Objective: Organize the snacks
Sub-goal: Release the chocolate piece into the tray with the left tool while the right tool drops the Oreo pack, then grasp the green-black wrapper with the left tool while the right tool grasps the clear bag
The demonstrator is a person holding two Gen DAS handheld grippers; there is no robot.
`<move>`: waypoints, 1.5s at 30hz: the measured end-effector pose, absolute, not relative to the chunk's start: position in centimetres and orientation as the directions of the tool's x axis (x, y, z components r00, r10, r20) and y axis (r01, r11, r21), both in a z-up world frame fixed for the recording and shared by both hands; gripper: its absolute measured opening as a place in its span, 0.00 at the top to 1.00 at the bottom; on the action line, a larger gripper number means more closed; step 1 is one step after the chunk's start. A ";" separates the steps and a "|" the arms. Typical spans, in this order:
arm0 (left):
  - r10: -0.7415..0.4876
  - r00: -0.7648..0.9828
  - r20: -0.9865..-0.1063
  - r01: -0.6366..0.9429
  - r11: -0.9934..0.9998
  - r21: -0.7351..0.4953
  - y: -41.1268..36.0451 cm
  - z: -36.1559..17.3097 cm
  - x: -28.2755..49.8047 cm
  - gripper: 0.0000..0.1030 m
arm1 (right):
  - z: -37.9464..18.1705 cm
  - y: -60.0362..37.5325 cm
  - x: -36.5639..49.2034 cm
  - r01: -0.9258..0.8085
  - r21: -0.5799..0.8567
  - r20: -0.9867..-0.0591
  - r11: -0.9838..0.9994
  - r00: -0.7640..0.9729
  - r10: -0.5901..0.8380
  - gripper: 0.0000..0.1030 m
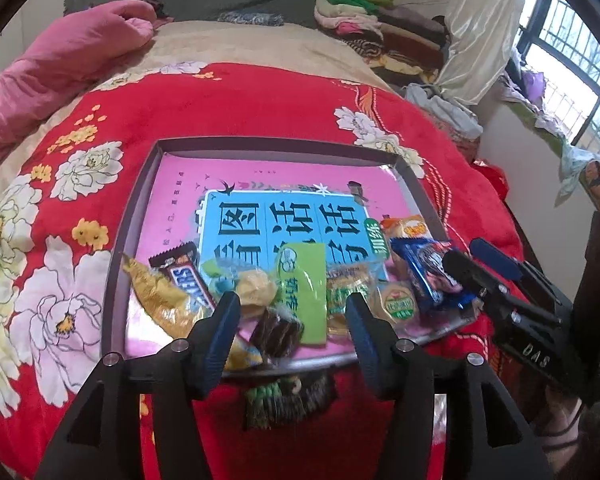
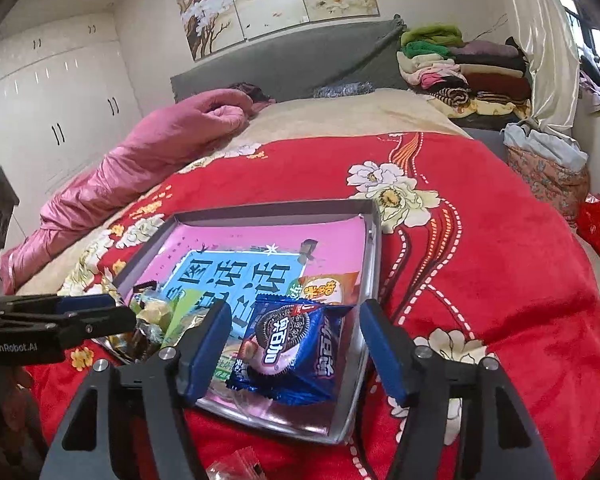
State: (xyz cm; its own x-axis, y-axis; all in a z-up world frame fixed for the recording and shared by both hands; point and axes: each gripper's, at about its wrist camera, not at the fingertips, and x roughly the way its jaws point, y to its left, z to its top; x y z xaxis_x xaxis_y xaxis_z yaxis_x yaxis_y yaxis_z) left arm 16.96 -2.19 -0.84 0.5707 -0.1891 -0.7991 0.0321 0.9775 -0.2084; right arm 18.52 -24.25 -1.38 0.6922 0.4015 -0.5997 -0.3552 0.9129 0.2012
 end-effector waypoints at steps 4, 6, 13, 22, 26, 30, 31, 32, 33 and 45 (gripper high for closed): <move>-0.201 0.565 -0.800 0.050 0.976 -0.210 -2.3 -0.7 15.4 0.39 | -0.7 -25.1 17.4 -0.347 0.218 -0.593 0.912 0.695 0.406 0.33; -0.210 0.558 -0.803 0.063 0.975 -0.211 -2.4 -0.9 14.7 0.37 | -0.5 -25.6 16.7 -0.338 0.226 -0.597 0.914 0.693 0.404 0.32; -0.216 0.528 -0.821 0.116 0.976 -0.182 -2.9 -2.1 12.4 0.37 | -0.8 -26.7 14.6 -0.274 0.267 -0.643 0.924 0.663 0.383 0.31; -0.262 0.488 -0.833 0.089 0.964 -0.251 -2.5 -4.0 11.8 0.33 | -2.4 -27.0 11.4 -0.211 0.363 -0.705 0.908 0.574 0.416 0.31; -0.265 0.483 -0.834 0.063 0.961 -0.269 -2.2 -4.7 12.3 0.32 | -3.5 -26.6 10.5 -0.196 0.394 -0.730 0.898 0.527 0.435 0.31; -0.257 0.479 -0.839 0.049 0.962 -0.267 -2.3 -5.5 12.9 0.32 | -4.0 -25.2 10.1 -0.224 0.371 -0.748 0.901 0.503 0.434 0.31; -0.255 0.479 -0.840 0.050 0.963 -0.264 -2.3 -5.7 13.2 0.32 | -4.1 -25.0 10.1 -0.229 0.366 -0.750 0.902 0.501 0.432 0.31; -0.253 0.479 -0.840 0.052 0.964 -0.261 -2.3 -5.8 13.3 0.32 | -4.3 -24.7 10.1 -0.233 0.362 -0.753 0.903 0.497 0.431 0.31; -0.249 0.480 -0.842 0.051 0.965 -0.256 -2.3 -6.0 13.4 0.32 | -4.5 -24.4 10.2 -0.240 0.358 -0.757 0.902 0.491 0.431 0.31; -0.235 0.475 -0.848 0.034 0.968 -0.249 -2.6 -7.6 14.4 0.36 | -6.2 -21.5 10.9 -0.314 0.319 -0.779 0.894 0.451 0.437 0.53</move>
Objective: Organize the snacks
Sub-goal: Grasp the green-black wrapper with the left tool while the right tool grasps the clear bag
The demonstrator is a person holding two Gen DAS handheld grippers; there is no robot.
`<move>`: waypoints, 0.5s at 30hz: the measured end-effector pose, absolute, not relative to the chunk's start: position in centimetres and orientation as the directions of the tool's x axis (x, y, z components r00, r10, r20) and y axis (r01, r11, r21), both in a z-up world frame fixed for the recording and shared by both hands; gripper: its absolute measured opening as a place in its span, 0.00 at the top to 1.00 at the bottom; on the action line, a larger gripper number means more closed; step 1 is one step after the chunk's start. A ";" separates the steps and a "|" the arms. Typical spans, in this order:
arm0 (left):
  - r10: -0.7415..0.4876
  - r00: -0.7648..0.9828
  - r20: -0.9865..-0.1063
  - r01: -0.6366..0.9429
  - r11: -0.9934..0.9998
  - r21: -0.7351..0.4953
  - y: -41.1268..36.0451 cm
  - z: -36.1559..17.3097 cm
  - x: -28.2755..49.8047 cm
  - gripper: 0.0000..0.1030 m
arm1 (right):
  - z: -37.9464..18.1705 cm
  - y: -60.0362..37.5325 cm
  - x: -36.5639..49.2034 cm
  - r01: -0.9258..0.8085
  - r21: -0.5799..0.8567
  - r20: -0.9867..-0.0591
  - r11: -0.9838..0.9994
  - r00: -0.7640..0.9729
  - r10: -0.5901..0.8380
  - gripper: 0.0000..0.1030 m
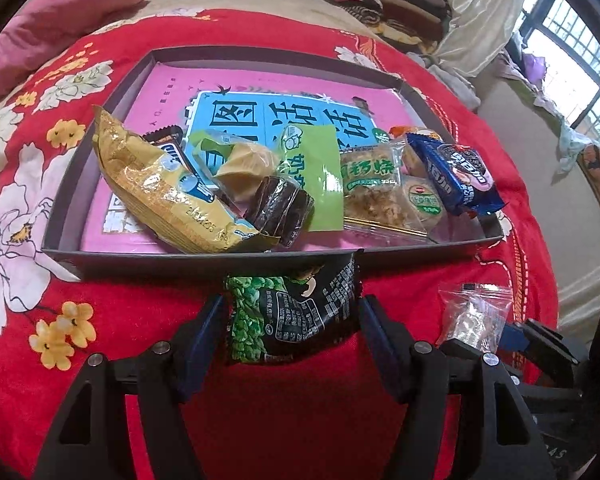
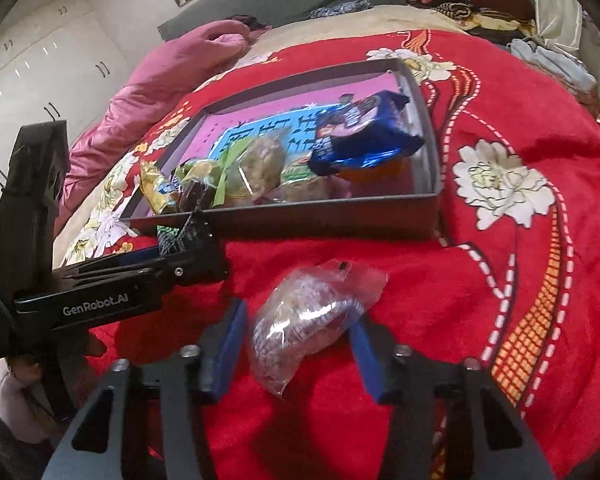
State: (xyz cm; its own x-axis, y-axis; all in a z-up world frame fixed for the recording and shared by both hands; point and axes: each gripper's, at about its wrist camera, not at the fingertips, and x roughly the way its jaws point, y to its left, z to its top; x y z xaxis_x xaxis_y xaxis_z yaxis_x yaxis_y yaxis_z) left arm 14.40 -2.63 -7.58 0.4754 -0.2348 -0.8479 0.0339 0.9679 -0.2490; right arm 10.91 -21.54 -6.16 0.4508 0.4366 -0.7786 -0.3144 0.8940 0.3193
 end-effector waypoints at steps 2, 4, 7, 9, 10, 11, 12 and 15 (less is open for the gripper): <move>-0.226 0.479 -0.848 0.029 0.970 -0.242 -2.8 -7.8 14.4 0.42 | -6.1 -21.5 11.0 -0.326 0.320 -0.773 0.890 0.453 0.444 0.55; -0.225 0.482 -0.847 0.037 0.971 -0.238 -3.0 -7.9 14.2 0.46 | -5.8 -21.3 11.0 -0.343 0.318 -0.766 0.884 0.456 0.452 0.57; -0.247 0.481 -0.841 0.049 0.966 -0.255 -2.9 -7.5 13.9 0.53 | -5.3 -21.1 10.5 -0.369 0.318 -0.752 0.873 0.463 0.469 0.58; -0.257 0.489 -0.834 0.051 0.962 -0.267 -2.6 -7.0 13.5 0.54 | -4.6 -21.0 10.1 -0.388 0.325 -0.732 0.862 0.474 0.489 0.58; -0.261 0.494 -0.830 0.049 0.961 -0.273 -2.3 -6.6 13.2 0.54 | -4.2 -20.8 10.0 -0.394 0.327 -0.724 0.859 0.479 0.496 0.58; -0.265 0.500 -0.824 0.047 0.959 -0.280 -2.0 -6.2 12.9 0.54 | -3.8 -20.9 9.9 -0.401 0.332 -0.712 0.854 0.488 0.506 0.58; -0.267 0.510 -0.817 0.044 0.957 -0.286 -1.6 -5.7 12.6 0.54 | -3.4 -21.0 9.7 -0.408 0.339 -0.695 0.848 0.499 0.518 0.58; -0.258 0.559 -0.788 0.029 0.956 -0.292 -0.3 -3.5 11.9 0.54 | -1.9 -21.3 9.4 -0.439 0.356 -0.629 0.825 0.540 0.559 0.58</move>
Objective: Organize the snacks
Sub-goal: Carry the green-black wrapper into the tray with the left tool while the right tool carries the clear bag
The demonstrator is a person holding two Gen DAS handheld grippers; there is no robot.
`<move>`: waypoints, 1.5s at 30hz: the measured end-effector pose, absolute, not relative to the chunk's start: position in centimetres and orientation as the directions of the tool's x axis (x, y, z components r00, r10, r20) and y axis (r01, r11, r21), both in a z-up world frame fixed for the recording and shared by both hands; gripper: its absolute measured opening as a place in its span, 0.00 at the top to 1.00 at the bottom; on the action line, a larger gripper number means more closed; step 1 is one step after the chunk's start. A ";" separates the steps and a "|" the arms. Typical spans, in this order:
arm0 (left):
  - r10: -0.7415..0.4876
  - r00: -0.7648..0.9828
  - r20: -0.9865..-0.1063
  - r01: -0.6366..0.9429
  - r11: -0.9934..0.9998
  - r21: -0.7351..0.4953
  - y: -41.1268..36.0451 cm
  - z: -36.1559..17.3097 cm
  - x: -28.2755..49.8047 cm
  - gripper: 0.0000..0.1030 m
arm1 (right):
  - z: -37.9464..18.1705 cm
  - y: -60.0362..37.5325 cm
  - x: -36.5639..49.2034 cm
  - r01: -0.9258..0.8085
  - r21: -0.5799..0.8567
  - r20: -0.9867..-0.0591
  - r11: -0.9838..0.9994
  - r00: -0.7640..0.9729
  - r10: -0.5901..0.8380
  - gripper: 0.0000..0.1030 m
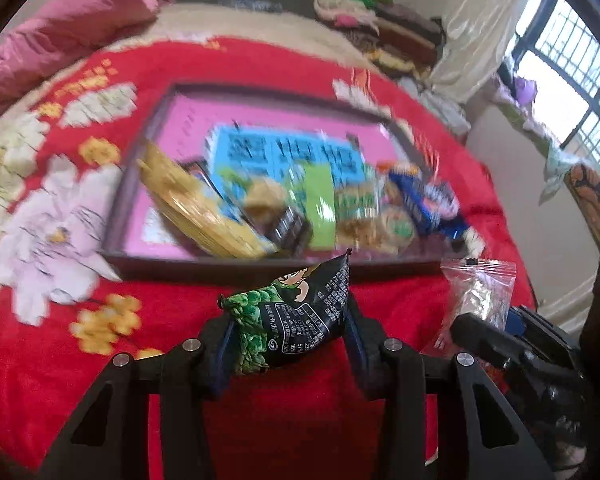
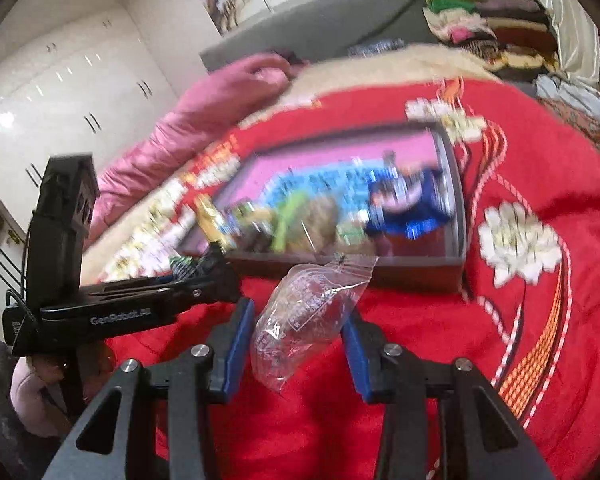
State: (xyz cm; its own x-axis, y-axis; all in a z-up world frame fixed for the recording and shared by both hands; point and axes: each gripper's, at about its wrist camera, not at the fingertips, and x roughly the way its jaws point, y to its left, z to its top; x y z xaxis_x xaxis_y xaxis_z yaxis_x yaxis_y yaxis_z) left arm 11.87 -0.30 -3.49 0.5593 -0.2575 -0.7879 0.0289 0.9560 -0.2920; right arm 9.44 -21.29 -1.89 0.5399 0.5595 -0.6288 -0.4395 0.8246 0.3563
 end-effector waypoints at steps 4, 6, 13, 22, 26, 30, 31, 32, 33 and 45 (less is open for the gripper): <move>-0.232 0.602 -0.764 -0.016 0.953 -0.302 1.6 -1.3 12.4 0.54 | -0.2 -21.3 9.9 -0.473 0.331 -0.569 0.816 0.590 0.573 0.58; -0.210 0.617 -0.759 -0.031 0.957 -0.289 2.2 -0.7 12.8 0.54 | 0.2 -21.1 10.4 -0.481 0.306 -0.560 0.821 0.607 0.564 0.58; -0.153 0.617 -0.772 -0.089 0.961 -0.262 2.8 -0.4 15.8 0.54 | 0.5 -20.4 13.1 -0.499 0.269 -0.554 0.824 0.620 0.556 0.58; -0.137 0.574 -0.807 -0.093 0.969 -0.230 1.2 -2.1 18.3 0.54 | -0.6 -18.9 15.8 -0.514 0.216 -0.572 0.830 0.622 0.535 0.58; -0.130 0.557 -0.820 -0.095 0.971 -0.218 0.8 -2.8 18.6 0.53 | -1.0 -18.8 16.4 -0.504 0.190 -0.585 0.842 0.630 0.510 0.58; -0.118 0.555 -0.824 -0.090 0.976 -0.200 0.5 -3.0 18.7 0.53 | -1.9 -18.9 17.1 -0.482 0.178 -0.616 0.858 0.625 0.479 0.57; -0.114 0.553 -0.825 -0.088 0.977 -0.194 0.5 -3.0 18.7 0.53 | -2.1 -18.9 17.3 -0.479 0.177 -0.622 0.860 0.623 0.475 0.57; -0.112 0.553 -0.825 -0.088 0.978 -0.192 0.5 -3.0 18.7 0.53 | -2.2 -19.0 17.3 -0.476 0.178 -0.624 0.861 0.622 0.473 0.56; -0.110 0.553 -0.826 -0.087 0.978 -0.188 0.4 -3.0 18.7 0.52 | -2.3 -19.1 17.3 -0.470 0.180 -0.623 0.864 0.626 0.470 0.56; -0.102 0.568 -0.816 -0.085 0.980 -0.181 0.6 -2.3 17.8 0.39 | -1.0 -20.1 16.3 -0.454 0.171 -0.574 0.874 0.675 0.463 0.48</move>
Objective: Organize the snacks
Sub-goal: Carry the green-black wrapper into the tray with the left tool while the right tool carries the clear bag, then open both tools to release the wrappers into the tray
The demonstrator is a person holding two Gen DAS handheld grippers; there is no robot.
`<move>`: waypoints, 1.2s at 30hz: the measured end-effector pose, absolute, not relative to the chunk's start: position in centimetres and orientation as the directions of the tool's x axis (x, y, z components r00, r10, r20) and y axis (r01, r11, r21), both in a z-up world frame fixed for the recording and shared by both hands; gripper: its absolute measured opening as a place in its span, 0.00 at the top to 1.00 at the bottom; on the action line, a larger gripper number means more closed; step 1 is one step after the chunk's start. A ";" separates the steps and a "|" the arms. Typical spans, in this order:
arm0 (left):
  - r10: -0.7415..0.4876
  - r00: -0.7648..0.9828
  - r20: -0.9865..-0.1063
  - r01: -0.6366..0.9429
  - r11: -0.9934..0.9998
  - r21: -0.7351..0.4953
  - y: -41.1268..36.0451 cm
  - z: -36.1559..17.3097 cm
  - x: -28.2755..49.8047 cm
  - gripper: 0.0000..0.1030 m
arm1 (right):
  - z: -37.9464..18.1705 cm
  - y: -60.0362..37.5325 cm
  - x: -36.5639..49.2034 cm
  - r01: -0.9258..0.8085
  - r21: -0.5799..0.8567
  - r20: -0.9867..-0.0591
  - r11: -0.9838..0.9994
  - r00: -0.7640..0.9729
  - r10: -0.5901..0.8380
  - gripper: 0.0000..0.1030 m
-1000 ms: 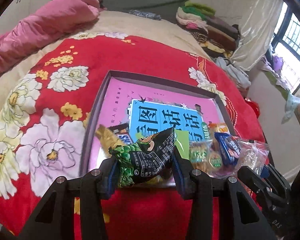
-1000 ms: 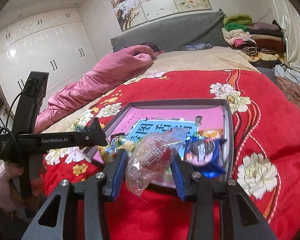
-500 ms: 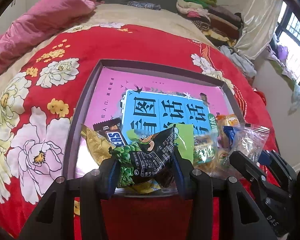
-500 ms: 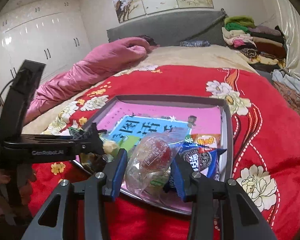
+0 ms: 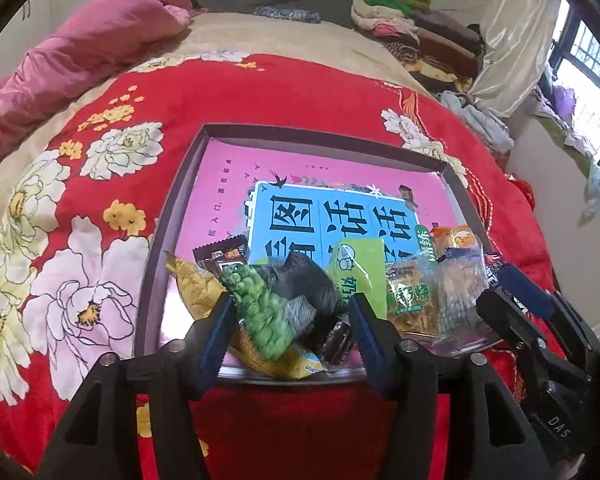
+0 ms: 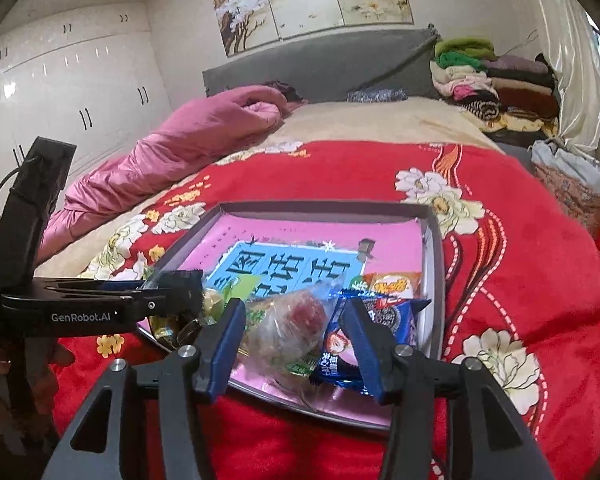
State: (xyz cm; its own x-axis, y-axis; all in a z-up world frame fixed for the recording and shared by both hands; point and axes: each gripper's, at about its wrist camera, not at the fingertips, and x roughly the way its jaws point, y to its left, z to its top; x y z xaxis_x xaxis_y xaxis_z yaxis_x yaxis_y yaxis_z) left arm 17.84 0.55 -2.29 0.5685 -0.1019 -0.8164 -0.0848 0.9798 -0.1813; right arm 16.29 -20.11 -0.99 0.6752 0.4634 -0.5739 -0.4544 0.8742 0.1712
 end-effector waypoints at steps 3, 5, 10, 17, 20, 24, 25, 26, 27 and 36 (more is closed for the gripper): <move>-0.104 0.583 -0.806 -0.075 0.981 -0.180 0.5 -1.7 17.3 0.34 | -0.5 -20.2 15.6 -0.457 0.157 -0.558 0.875 0.691 0.460 0.45; -0.104 0.592 -0.799 -0.065 0.982 -0.176 0.4 -1.2 17.0 0.30 | -0.2 -20.3 15.1 -0.456 0.144 -0.548 0.878 0.702 0.455 0.44; -0.095 0.617 -0.782 -0.051 0.986 -0.160 0.2 0.1 15.5 0.26 | 0.7 -20.5 13.7 -0.442 0.122 -0.529 0.888 0.728 0.435 0.38; -0.088 0.617 -0.782 -0.019 0.992 -0.127 -0.5 0.5 12.5 0.23 | 1.0 -20.3 11.2 -0.396 0.119 -0.563 0.910 0.729 0.391 0.30; -0.084 0.606 -0.791 -0.019 0.993 -0.119 -0.7 0.0 11.1 0.23 | 0.5 -19.9 10.1 -0.380 0.099 -0.594 0.920 0.719 0.361 0.30; -0.068 0.599 -0.798 -0.044 0.992 -0.118 -0.6 -1.1 9.3 0.23 | 0.0 -19.8 8.7 -0.364 0.097 -0.617 0.926 0.708 0.343 0.29; -0.064 0.597 -0.800 -0.052 0.992 -0.118 -0.5 -1.3 9.0 0.23 | 0.0 -19.8 8.4 -0.360 0.090 -0.617 0.928 0.712 0.336 0.28; -0.056 0.598 -0.799 -0.062 0.991 -0.116 -0.5 -1.4 8.6 0.23 | 0.0 -19.8 8.1 -0.358 0.084 -0.616 0.930 0.715 0.331 0.25; -0.052 0.599 -0.799 -0.069 0.991 -0.116 -0.4 -1.6 8.3 0.23 | 0.1 -19.8 7.7 -0.353 0.079 -0.611 0.932 0.722 0.325 0.23; -0.044 0.598 -0.800 -0.085 0.989 -0.118 0.1 -2.0 7.6 0.23 | -0.4 -19.7 6.9 -0.317 0.057 -0.632 0.947 0.723 0.280 0.16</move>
State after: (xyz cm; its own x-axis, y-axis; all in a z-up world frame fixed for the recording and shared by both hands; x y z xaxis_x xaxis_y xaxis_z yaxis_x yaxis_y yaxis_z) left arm 7.62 0.05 -2.03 0.5979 -0.0444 -0.8003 -0.0850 0.9893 -0.1185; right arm 6.87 -19.74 -0.36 0.7230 0.2799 -0.6316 -0.3165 0.9468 0.0573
